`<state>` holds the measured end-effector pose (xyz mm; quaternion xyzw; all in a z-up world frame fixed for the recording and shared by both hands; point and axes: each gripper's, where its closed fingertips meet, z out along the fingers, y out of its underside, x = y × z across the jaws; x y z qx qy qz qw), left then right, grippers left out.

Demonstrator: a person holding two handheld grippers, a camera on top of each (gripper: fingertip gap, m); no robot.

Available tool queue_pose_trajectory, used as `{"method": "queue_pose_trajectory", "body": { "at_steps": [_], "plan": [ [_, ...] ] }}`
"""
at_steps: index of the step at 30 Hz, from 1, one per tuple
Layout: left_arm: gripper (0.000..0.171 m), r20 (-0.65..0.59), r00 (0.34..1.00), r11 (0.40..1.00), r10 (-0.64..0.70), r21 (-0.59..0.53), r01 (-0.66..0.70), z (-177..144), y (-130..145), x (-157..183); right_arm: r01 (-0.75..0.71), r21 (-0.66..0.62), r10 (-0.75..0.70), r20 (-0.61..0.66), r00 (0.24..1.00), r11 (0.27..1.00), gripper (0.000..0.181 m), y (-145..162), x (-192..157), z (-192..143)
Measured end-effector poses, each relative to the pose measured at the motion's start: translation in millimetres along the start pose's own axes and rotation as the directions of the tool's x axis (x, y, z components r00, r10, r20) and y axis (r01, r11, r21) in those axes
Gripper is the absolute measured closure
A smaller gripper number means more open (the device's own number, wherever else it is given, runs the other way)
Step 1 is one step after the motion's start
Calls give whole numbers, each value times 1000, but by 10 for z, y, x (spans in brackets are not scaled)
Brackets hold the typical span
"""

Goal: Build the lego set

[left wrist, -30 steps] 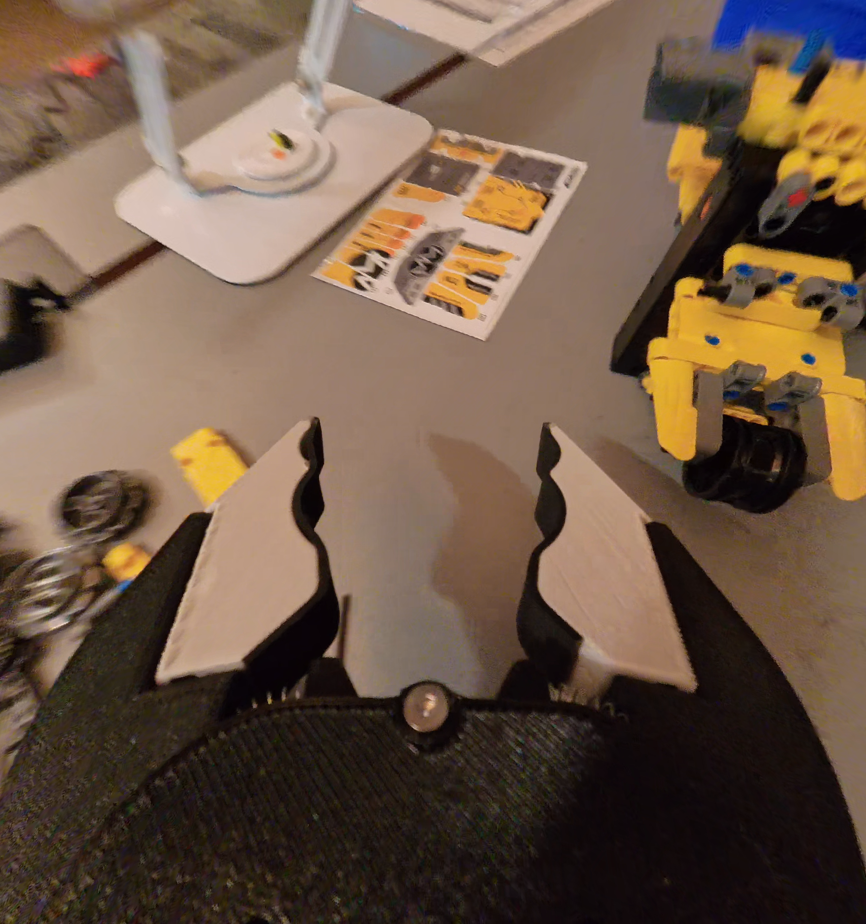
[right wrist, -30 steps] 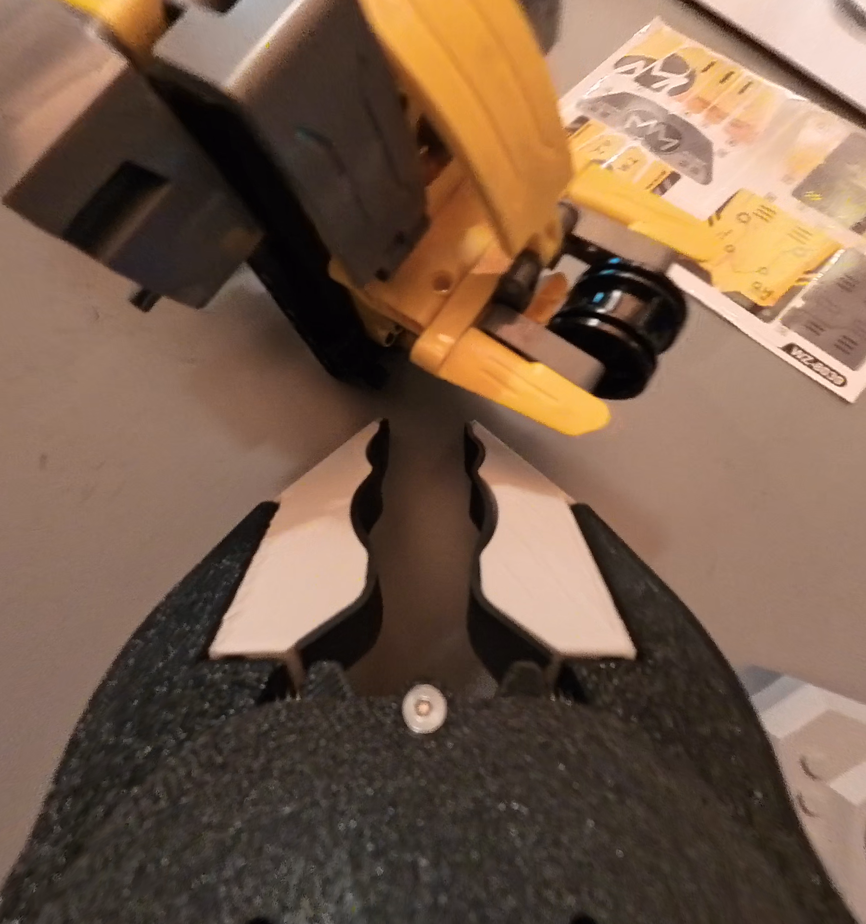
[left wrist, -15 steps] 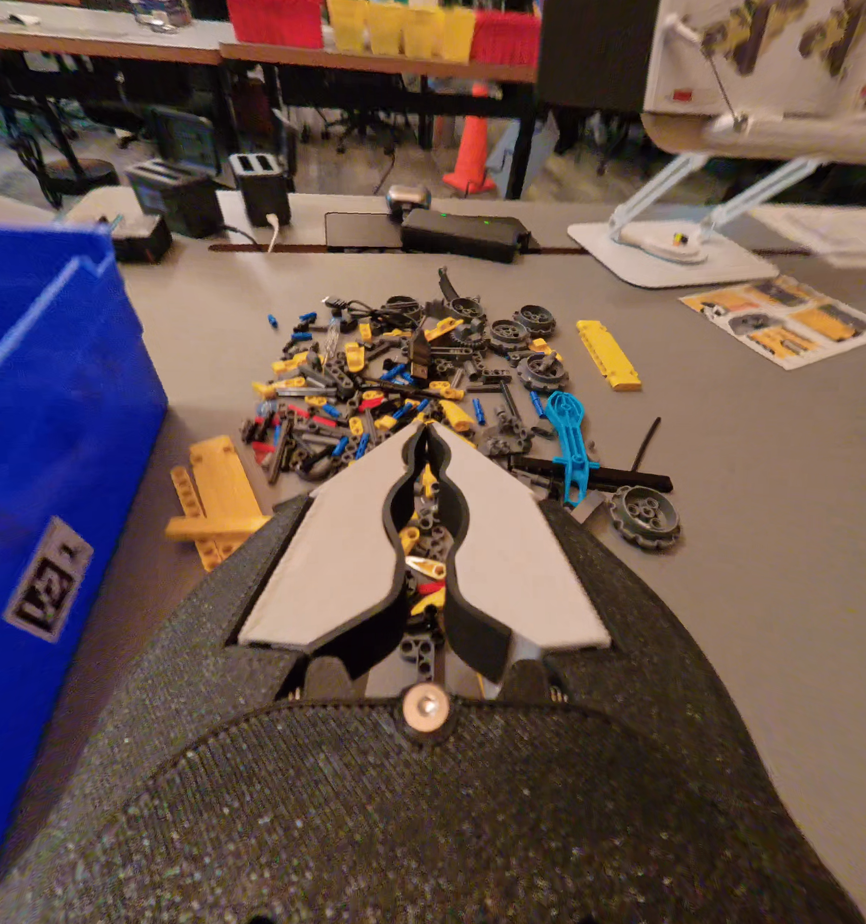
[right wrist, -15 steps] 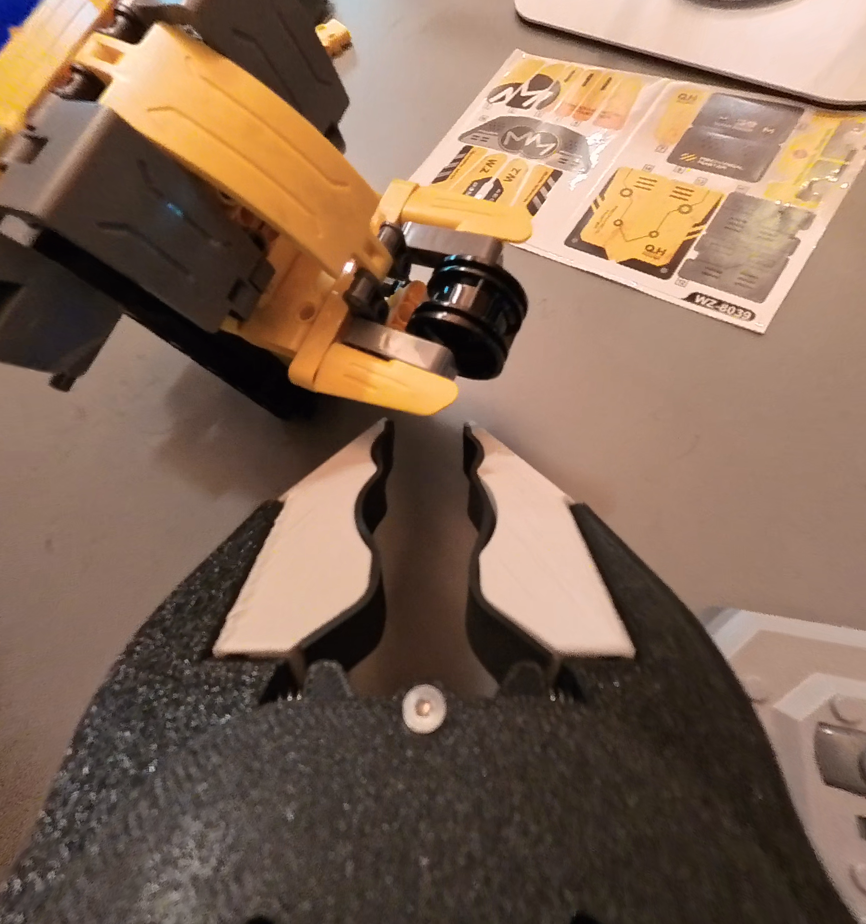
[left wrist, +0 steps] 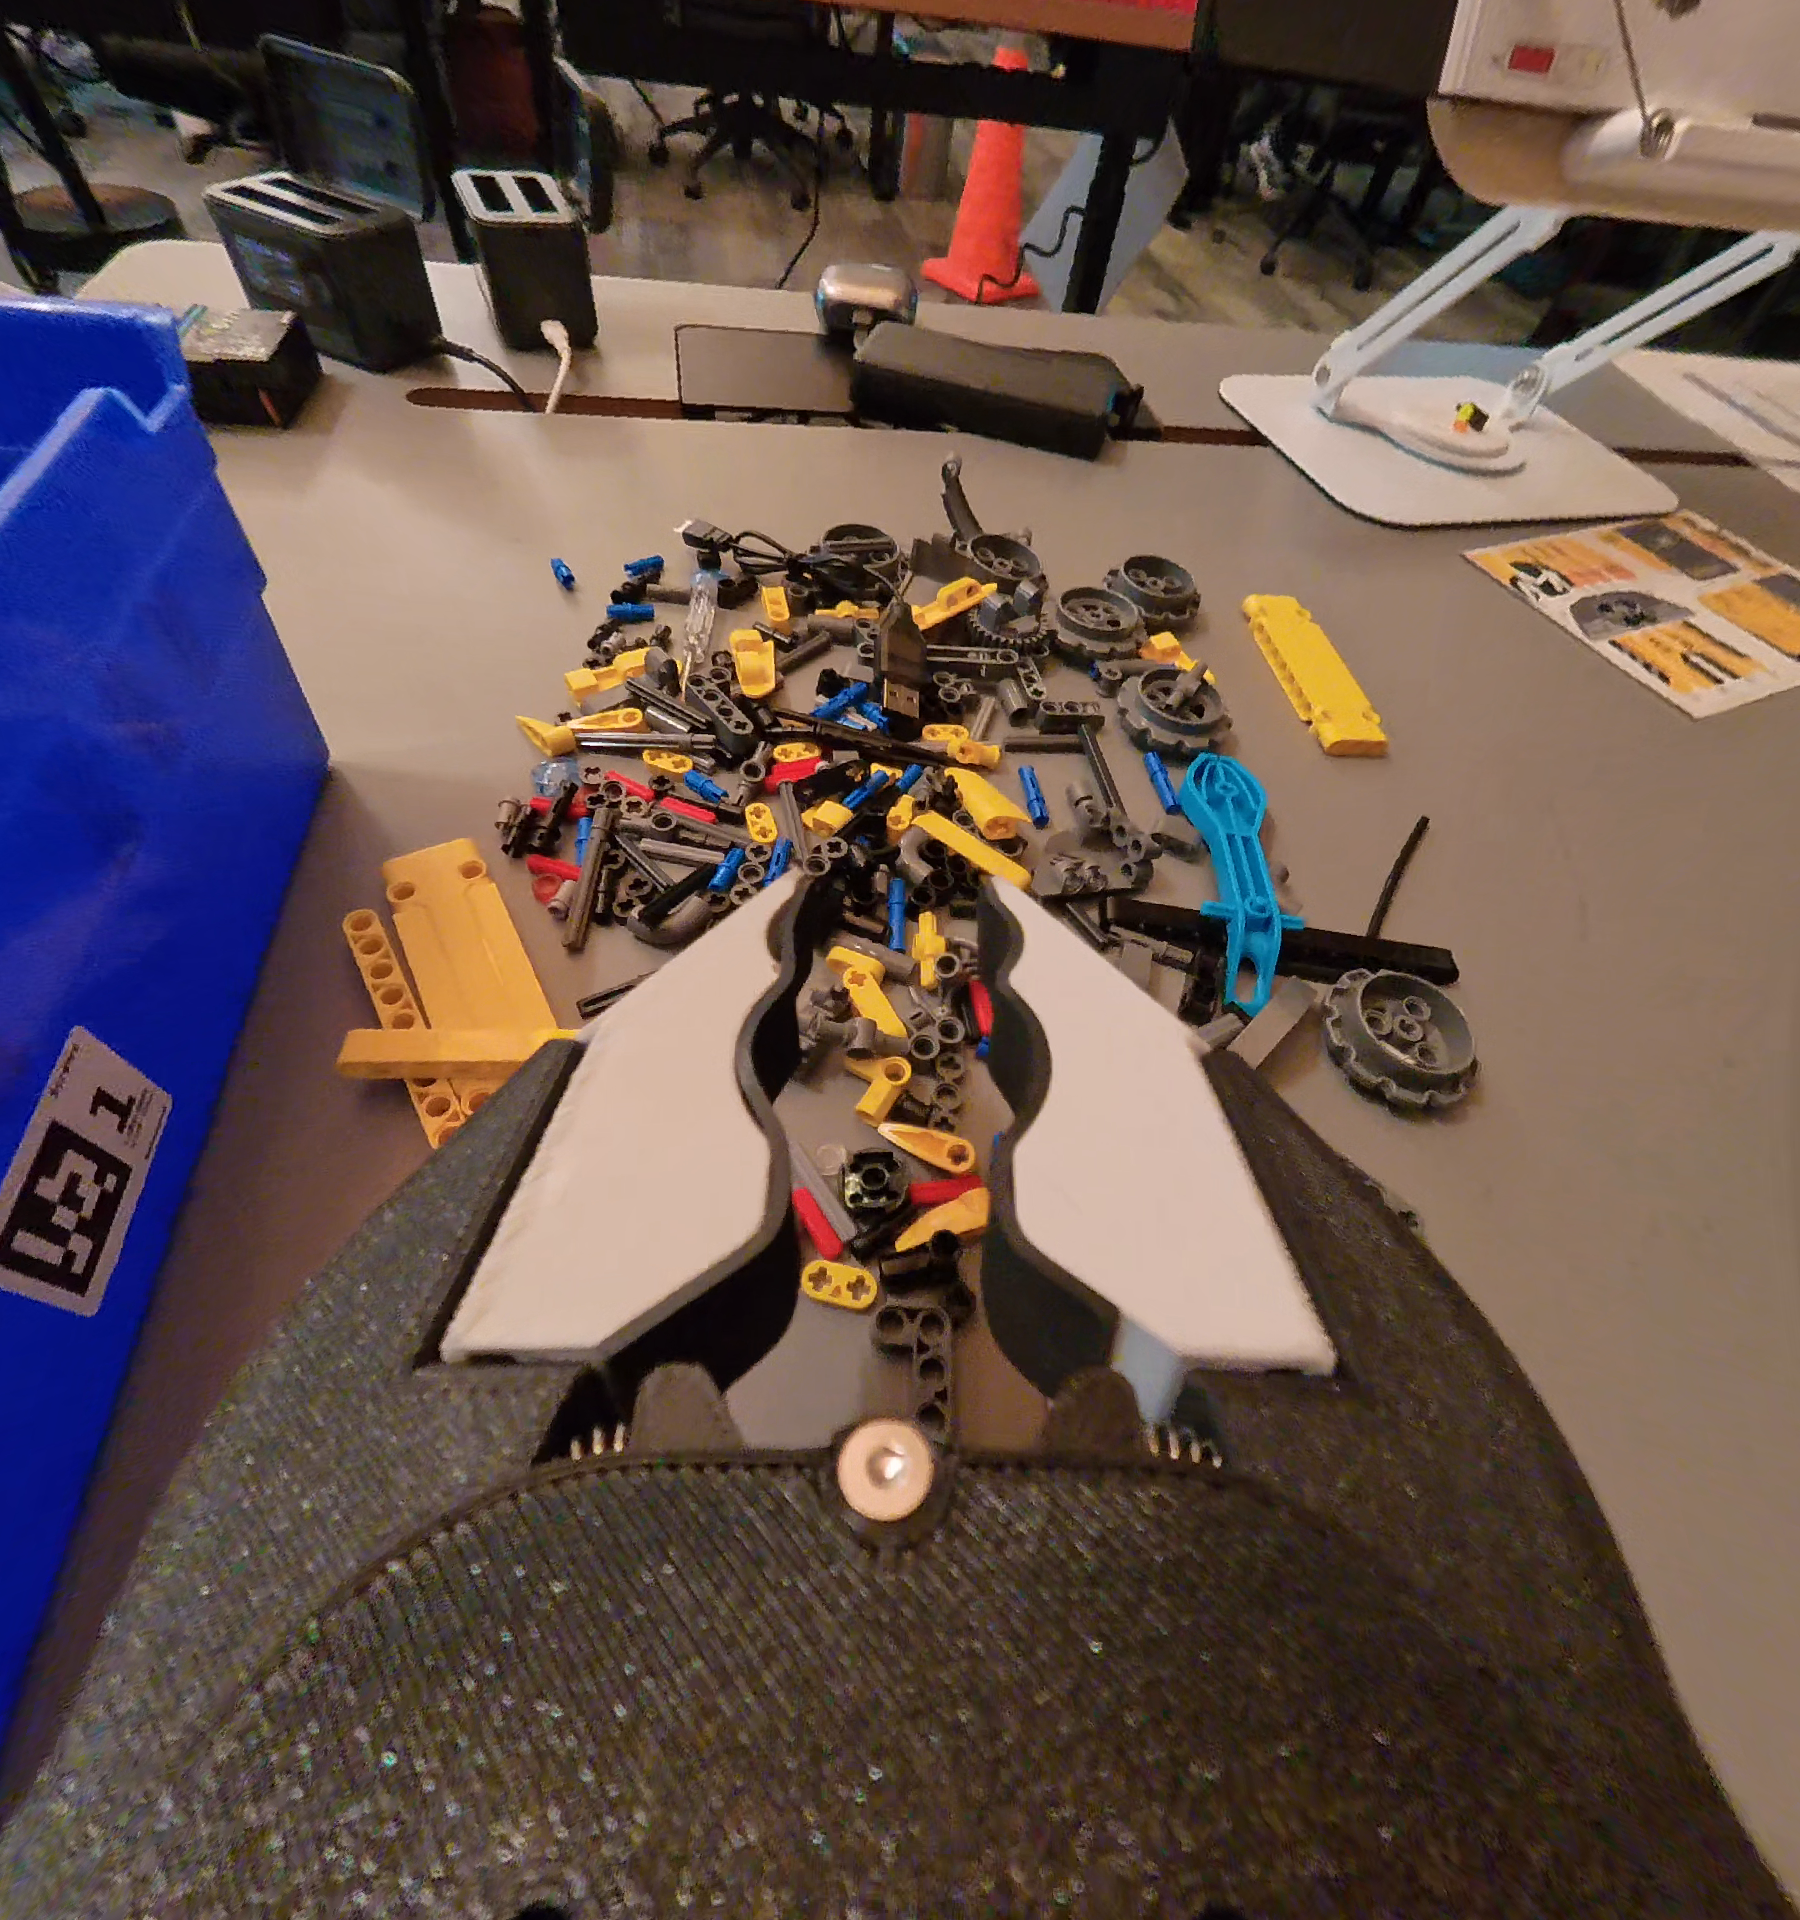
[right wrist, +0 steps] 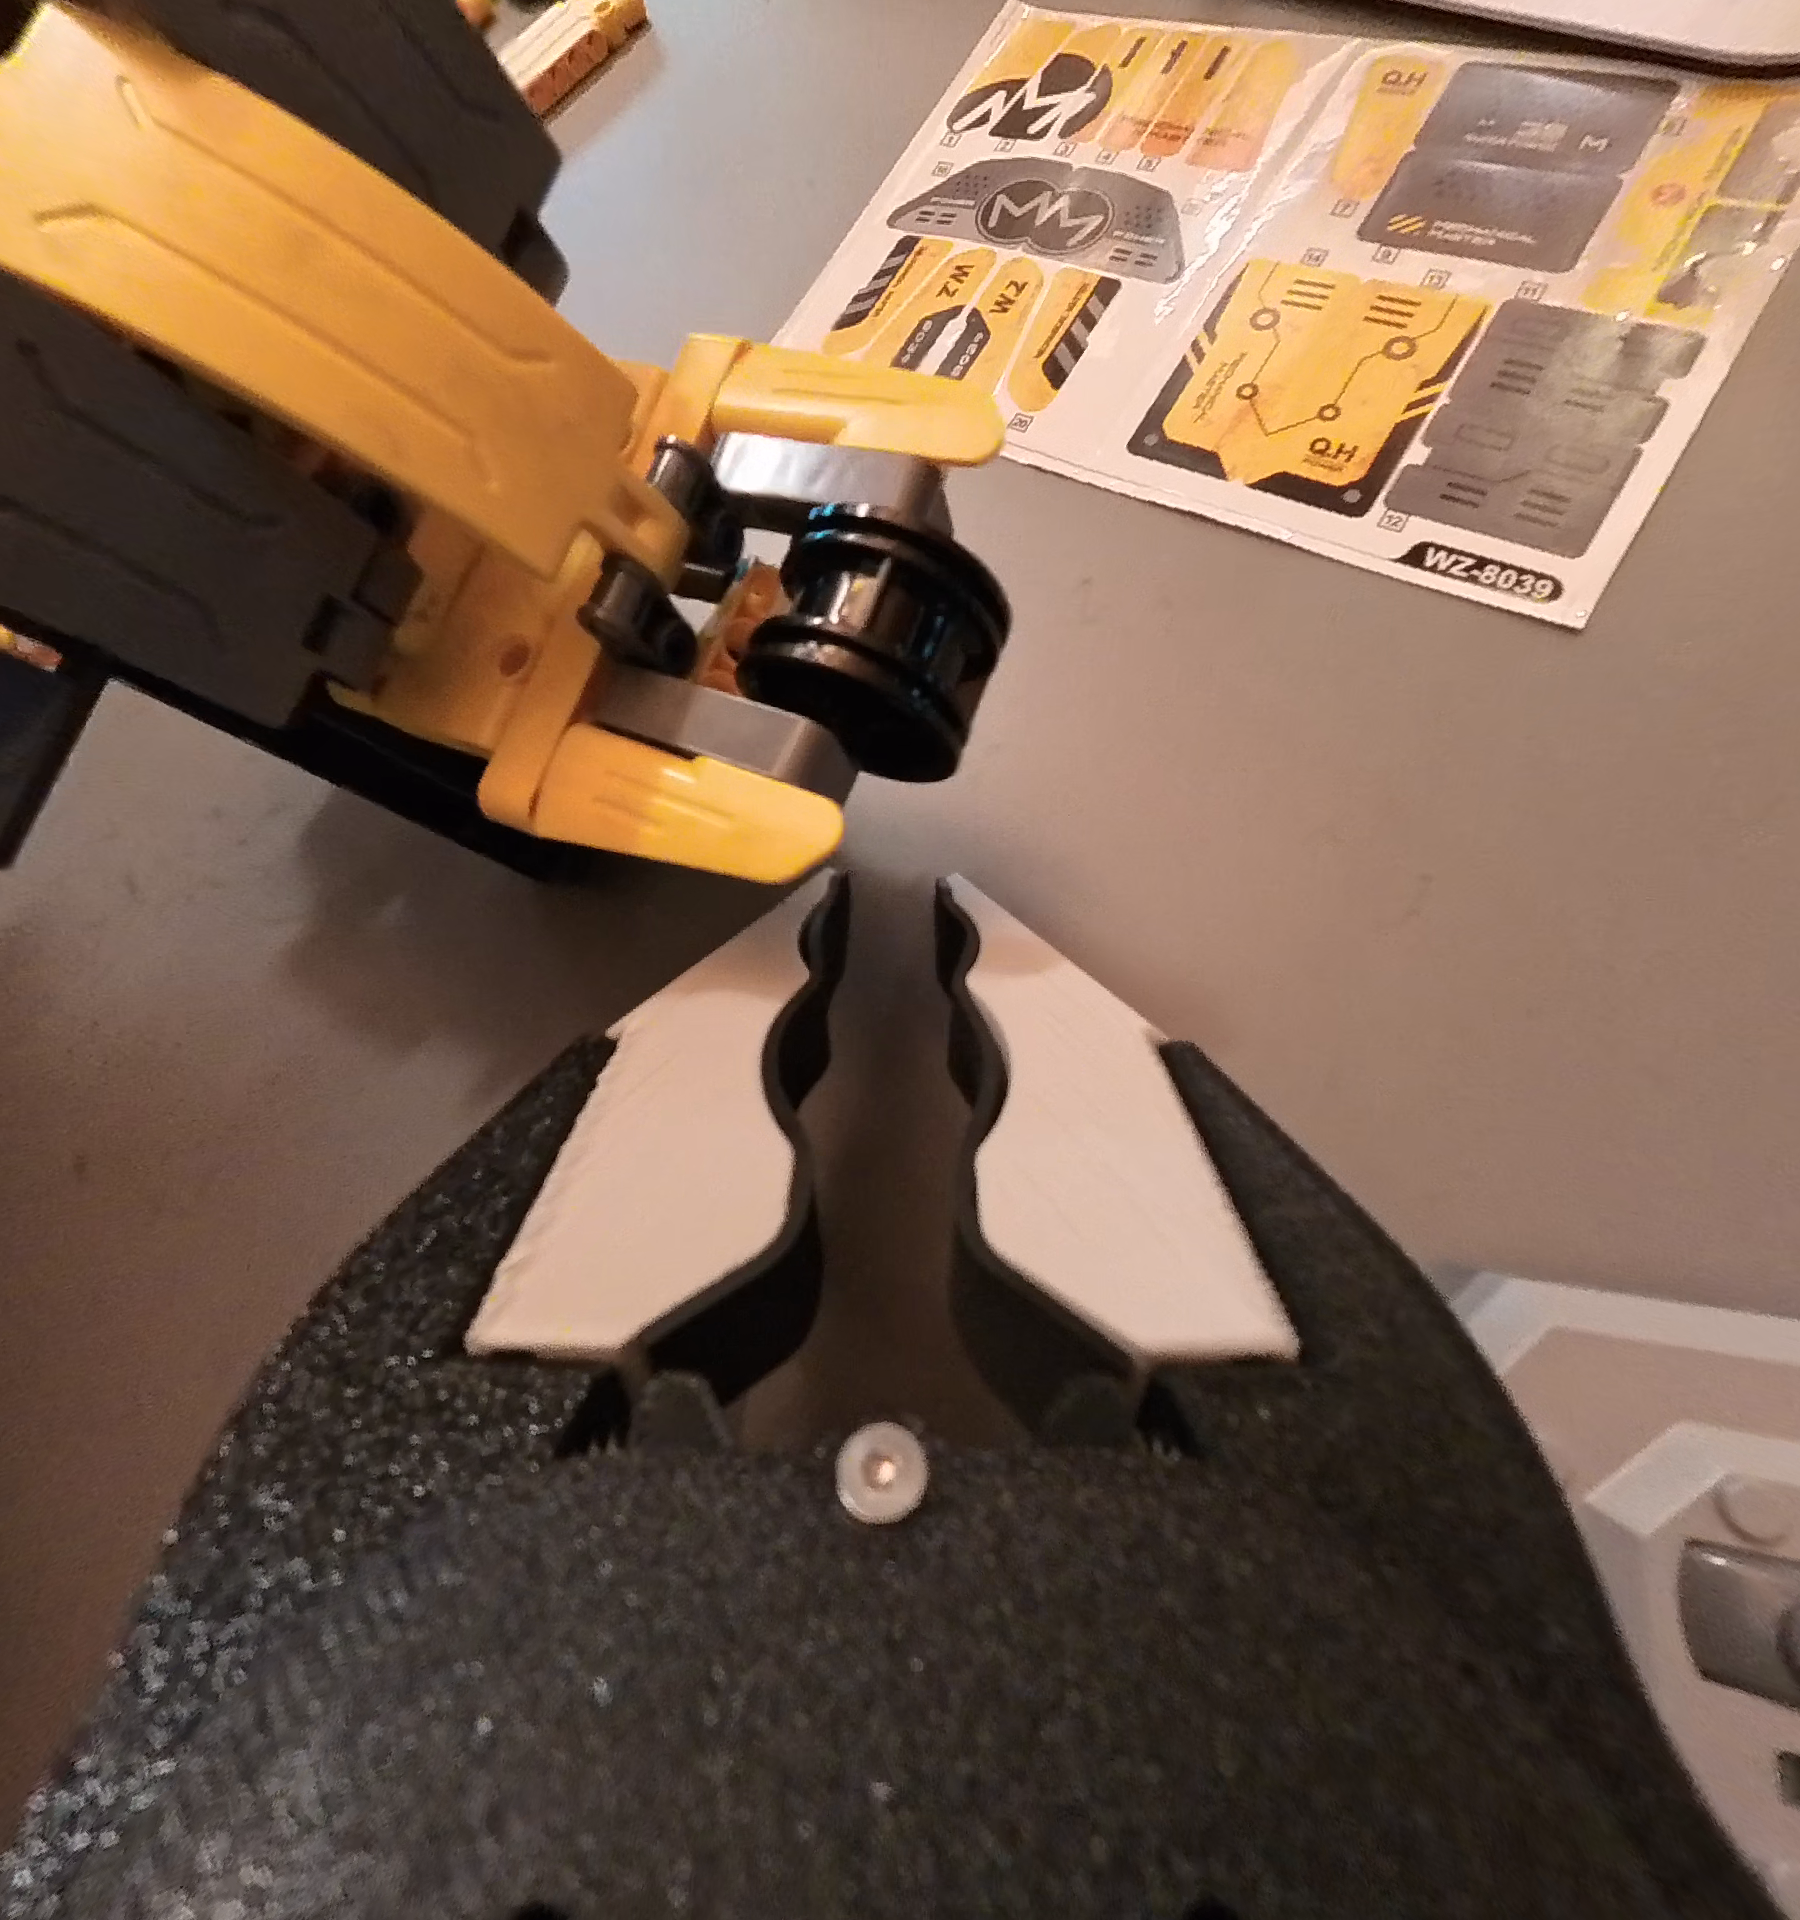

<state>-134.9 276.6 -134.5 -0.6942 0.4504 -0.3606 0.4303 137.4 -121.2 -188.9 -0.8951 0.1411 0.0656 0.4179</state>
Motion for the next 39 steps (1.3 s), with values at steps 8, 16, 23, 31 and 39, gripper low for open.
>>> {"method": "queue_pose_trajectory", "body": {
  "at_steps": [8, 16, 23, 31, 39],
  "plan": [
    [136, -25, 999, 999, -38, -13, 38, 15, 14, -11, 63, -10, -64, -42, 997, 998, 167, -8, -6, 28],
    [133, -36, 998, 999, -44, -15, 44, 16, 16, -3, 6, 22, -8, 74, 997, 1000, 164, -42, -86, -7],
    [131, -106, 988, 993, -115, 19, 117, -29, -31, 45, 40, 175, -43, 13, 999, 984, 181, -192, -98, -220],
    [142, -126, 984, 986, -125, 97, 137, -131, -124, 41, 139, 311, -128, -58, 990, 940, 181, -403, -190, -556],
    [166, -61, 985, 973, -164, 152, 171, -229, -164, -143, 181, 342, -187, -14, 982, 922, 179, -485, -456, -524]
  ]
}}
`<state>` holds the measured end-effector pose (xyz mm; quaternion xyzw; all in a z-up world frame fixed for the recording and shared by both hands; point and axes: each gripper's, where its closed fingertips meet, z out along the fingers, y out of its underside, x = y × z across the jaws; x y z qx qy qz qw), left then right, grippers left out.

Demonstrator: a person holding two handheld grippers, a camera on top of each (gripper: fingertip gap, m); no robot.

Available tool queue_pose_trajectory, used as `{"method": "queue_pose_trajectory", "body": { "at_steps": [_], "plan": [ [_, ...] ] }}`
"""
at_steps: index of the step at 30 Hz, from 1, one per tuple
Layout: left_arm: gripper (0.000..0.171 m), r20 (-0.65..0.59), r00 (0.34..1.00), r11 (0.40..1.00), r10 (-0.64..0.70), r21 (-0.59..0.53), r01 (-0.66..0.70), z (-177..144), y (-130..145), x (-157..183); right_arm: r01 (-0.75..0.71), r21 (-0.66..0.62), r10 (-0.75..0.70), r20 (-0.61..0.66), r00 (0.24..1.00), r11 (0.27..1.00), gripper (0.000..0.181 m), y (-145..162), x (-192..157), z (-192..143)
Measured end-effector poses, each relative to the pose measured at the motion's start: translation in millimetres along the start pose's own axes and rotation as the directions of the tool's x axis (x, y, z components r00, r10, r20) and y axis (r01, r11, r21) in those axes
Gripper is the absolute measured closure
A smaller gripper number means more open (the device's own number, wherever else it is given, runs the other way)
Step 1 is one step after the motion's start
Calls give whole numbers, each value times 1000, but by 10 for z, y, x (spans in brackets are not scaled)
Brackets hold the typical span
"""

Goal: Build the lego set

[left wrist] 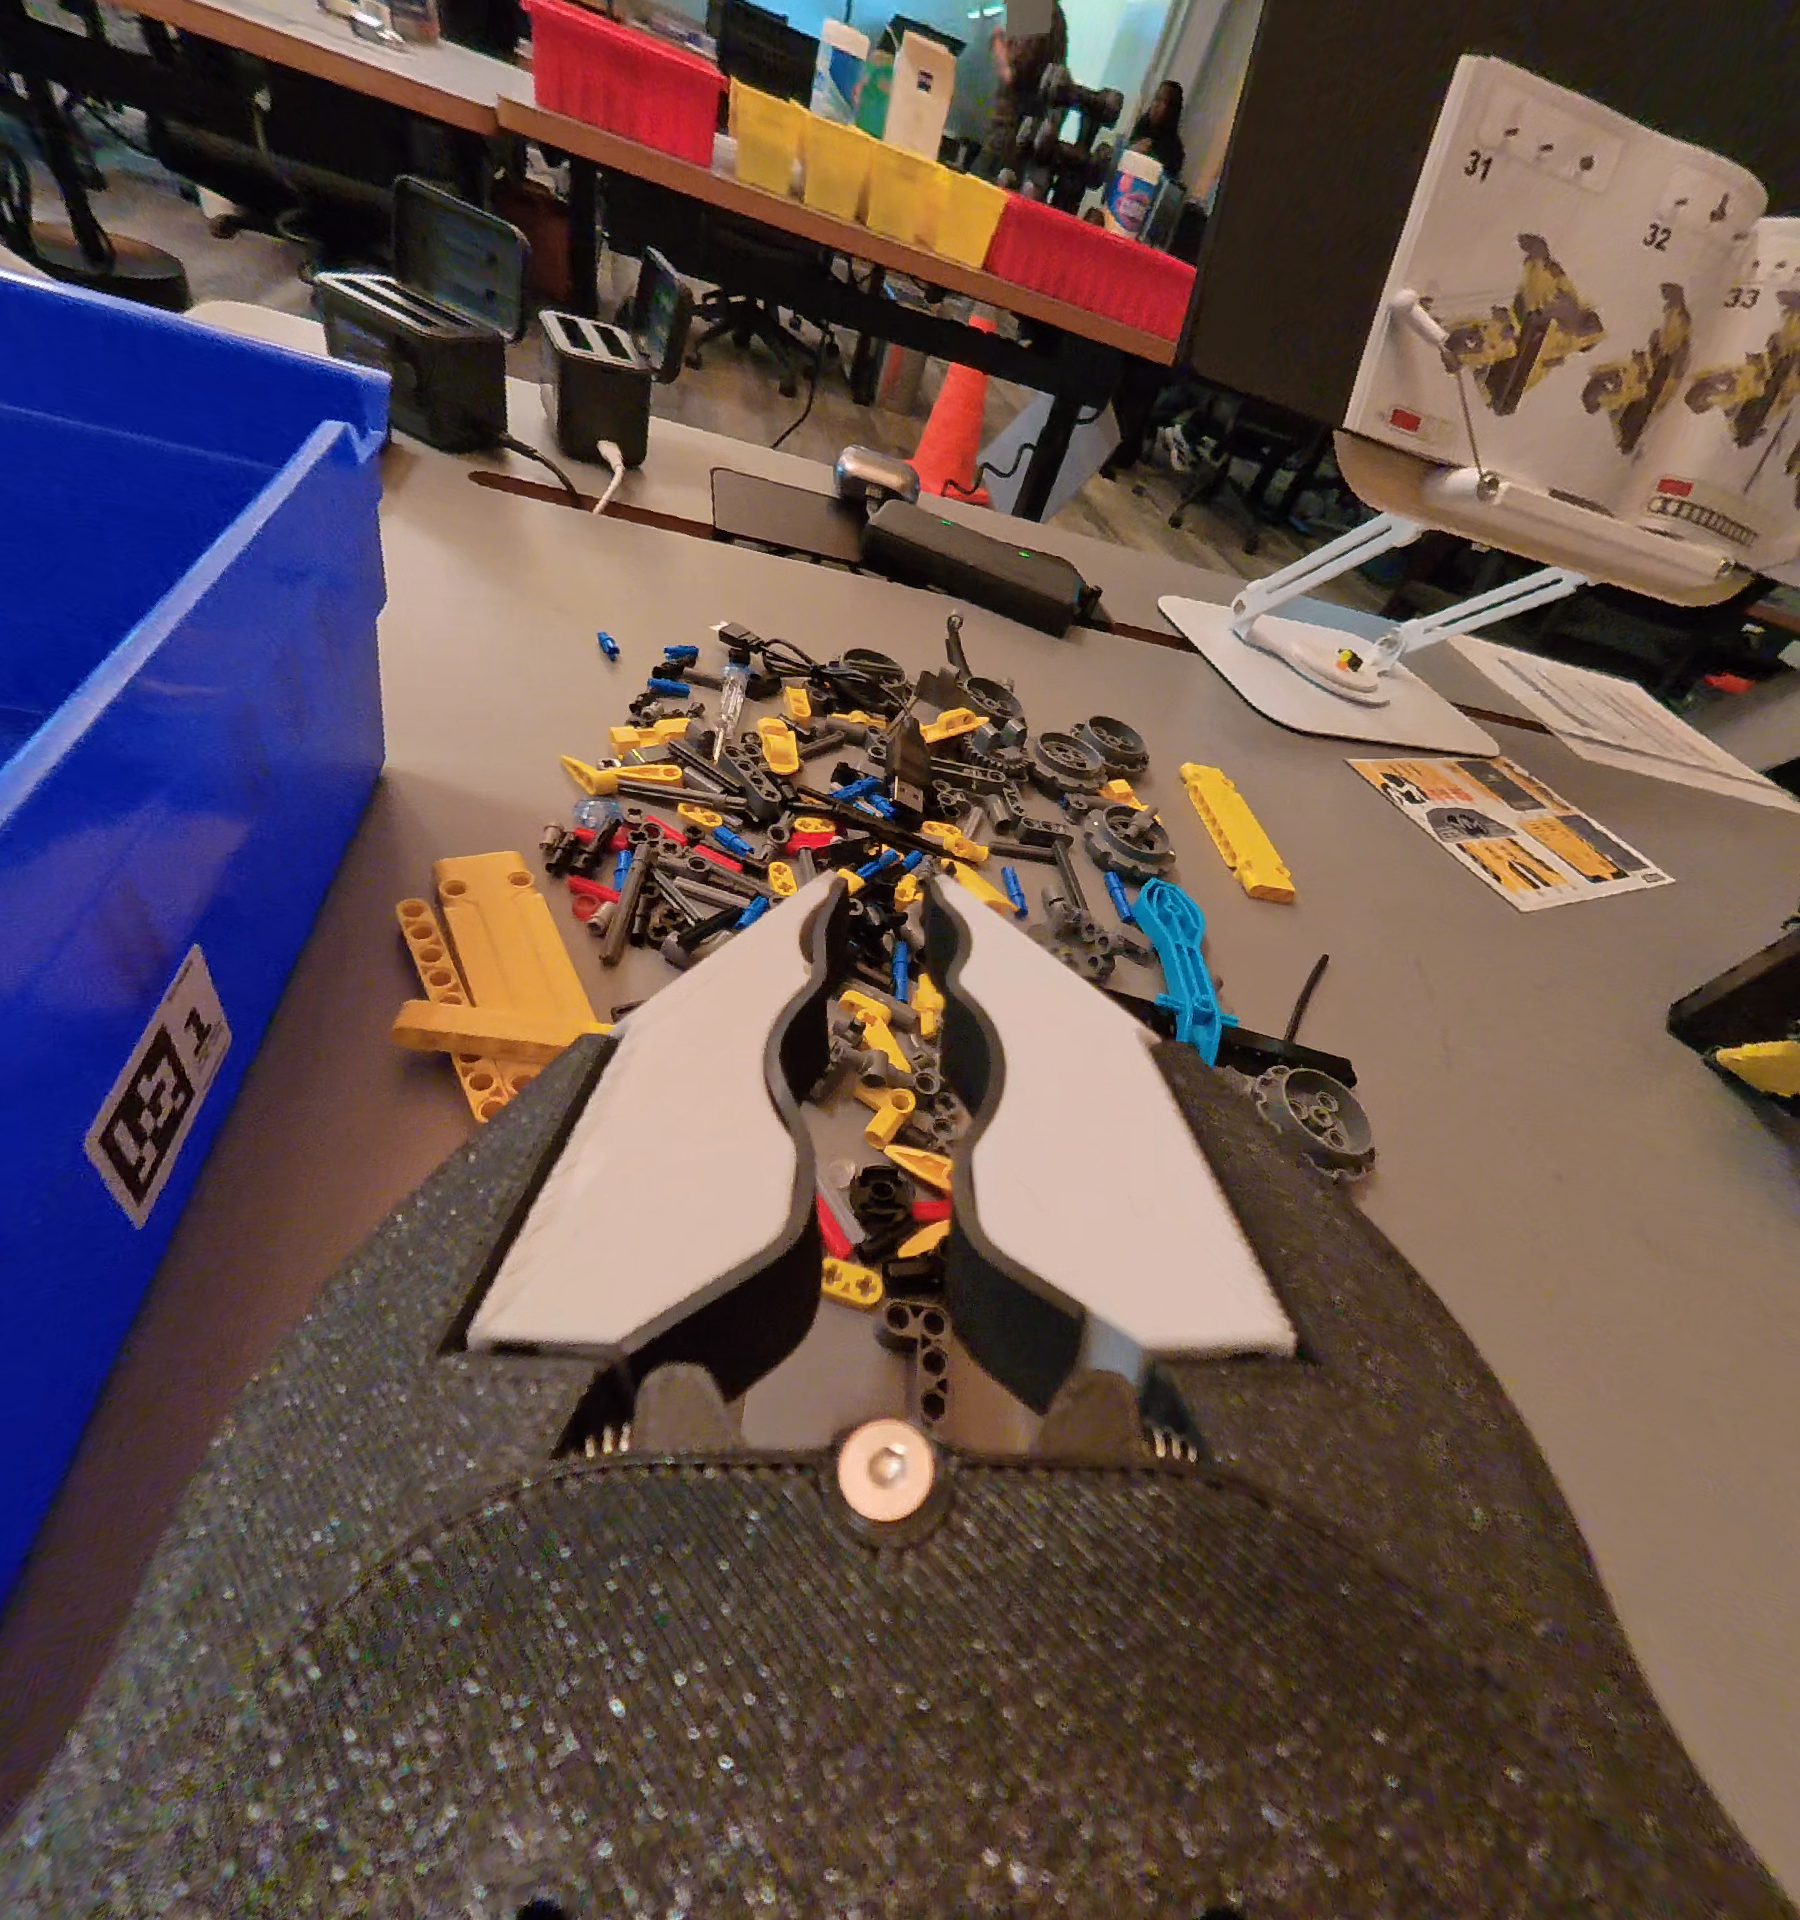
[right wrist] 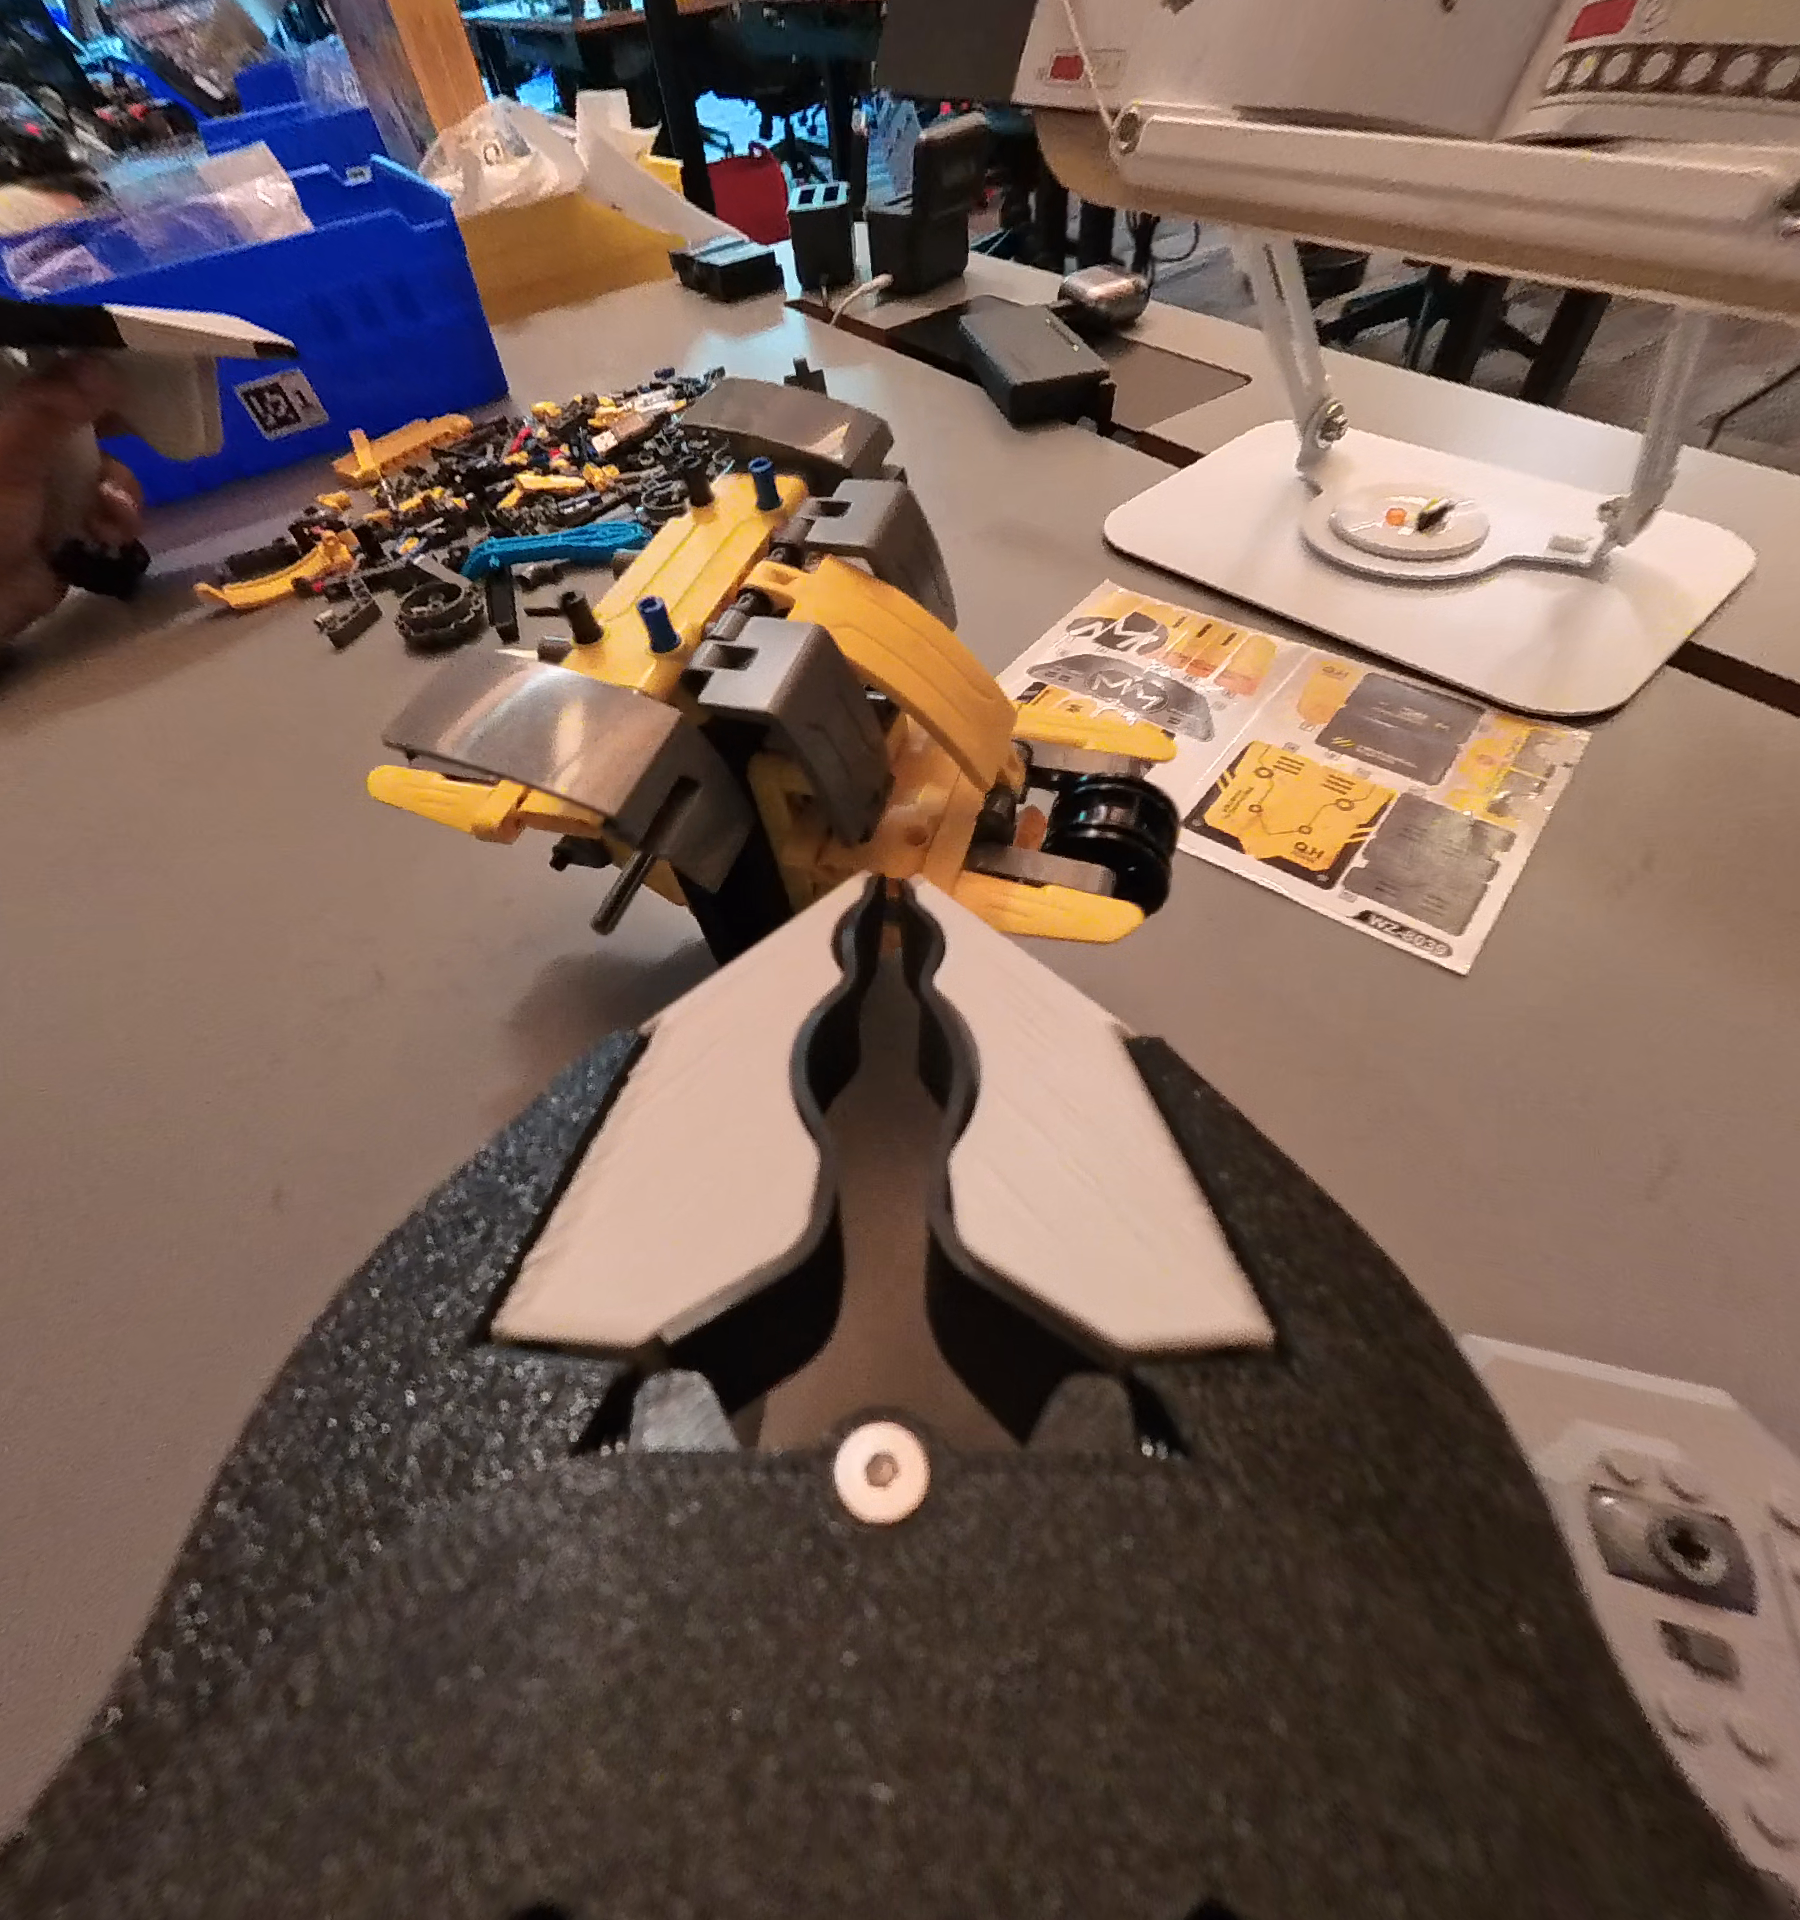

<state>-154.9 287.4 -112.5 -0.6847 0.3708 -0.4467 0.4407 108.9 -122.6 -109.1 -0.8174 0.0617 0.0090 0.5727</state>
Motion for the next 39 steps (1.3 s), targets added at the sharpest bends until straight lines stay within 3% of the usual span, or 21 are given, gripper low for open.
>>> {"method": "queue_pose_trajectory", "body": {
  "at_steps": [8, 14, 18, 24, 30, 33, 36, 39],
  "plan": [
    [163, -2, 1000, 1000, 26, -14, -26, 9, 20, 27, 3, 9, -3, 15, 1000, 1000, 178, -15, -47, 12],
    [171, 110, 971, 972, 214, 75, -222, -117, -166, 107, 42, -34, -41, 53, 998, 999, 181, 37, -141, 33],
    [171, 51, 985, 986, 164, 7, -164, -30, -30, 99, 72, -53, -68, 65, 996, 996, 181, 73, -190, 80],
    [166, -4, 996, 996, 85, 40, -84, -55, -59, 95, 75, -82, -70, 68, 995, 994, 178, 151, -192, 150],
    [167, -8, 994, 993, 112, 31, -112, -50, -50, 129, 79, -77, -75, 52, 996, 994, 175, 144, -171, 159],
    [167, -21, 994, 994, 104, 35, -103, -229, -178, 227, 73, -52, -71, 35, 997, 996, 174, 111, -136, 149],
    [171, 33, 987, 987, 160, -28, -159, -544, -141, 288, 29, -30, -28, 32, 999, 999, 174, 107, -88, 151],
    [171, 22, 982, 964, 187, -196, -179, -587, 286, 334, -25, -5, 25, 62, 998, 1000, 172, 62, -94, 160]
  ]
}}
